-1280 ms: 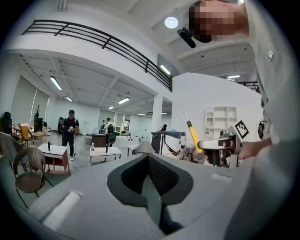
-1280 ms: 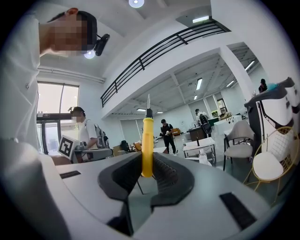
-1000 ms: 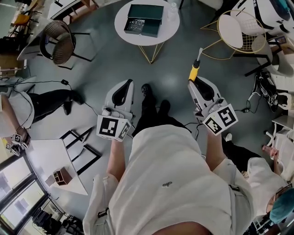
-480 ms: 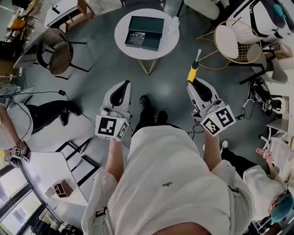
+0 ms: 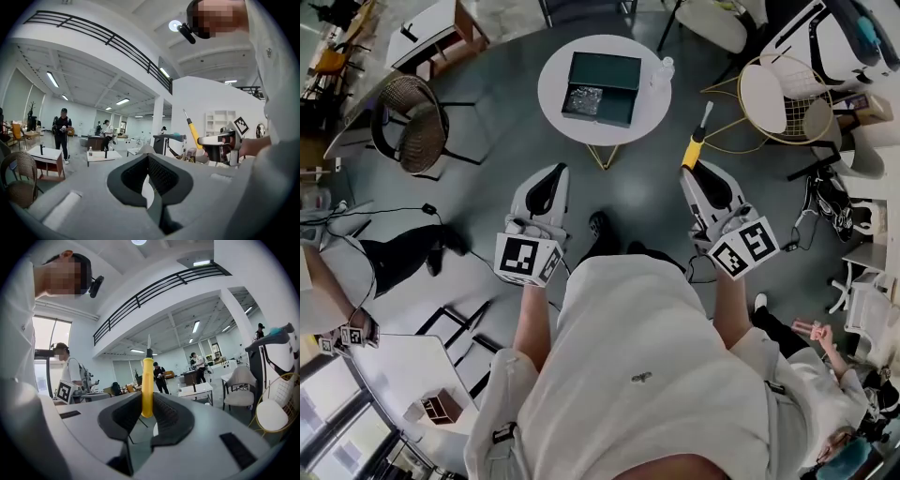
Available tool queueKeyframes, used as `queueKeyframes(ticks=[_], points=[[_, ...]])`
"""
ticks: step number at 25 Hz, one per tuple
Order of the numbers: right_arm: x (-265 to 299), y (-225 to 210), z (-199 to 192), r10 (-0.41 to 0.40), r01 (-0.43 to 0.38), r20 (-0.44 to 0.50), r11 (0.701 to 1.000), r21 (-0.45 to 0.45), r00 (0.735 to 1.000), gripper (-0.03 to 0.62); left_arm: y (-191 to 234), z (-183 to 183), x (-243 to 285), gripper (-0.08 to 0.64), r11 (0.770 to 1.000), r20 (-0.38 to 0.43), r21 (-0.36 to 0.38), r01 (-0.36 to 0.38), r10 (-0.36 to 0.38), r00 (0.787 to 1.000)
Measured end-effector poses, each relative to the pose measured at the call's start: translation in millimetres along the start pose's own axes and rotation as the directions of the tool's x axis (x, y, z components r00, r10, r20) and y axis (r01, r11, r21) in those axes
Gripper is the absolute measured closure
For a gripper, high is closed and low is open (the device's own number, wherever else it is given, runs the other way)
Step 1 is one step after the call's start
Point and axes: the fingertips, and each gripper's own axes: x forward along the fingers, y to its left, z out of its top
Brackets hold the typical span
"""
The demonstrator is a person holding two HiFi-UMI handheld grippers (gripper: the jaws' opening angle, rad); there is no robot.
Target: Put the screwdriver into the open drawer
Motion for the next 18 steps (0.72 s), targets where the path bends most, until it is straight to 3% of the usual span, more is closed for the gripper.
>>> queueKeyframes(ticks=[18], points=[[48,-11,-3,-0.078,0.078,-0.005,0.996,0.031,0.997,0.515,72,-12,26,0.551,0.999,-0.039,-0.020,0.025,-0.026,0.999]])
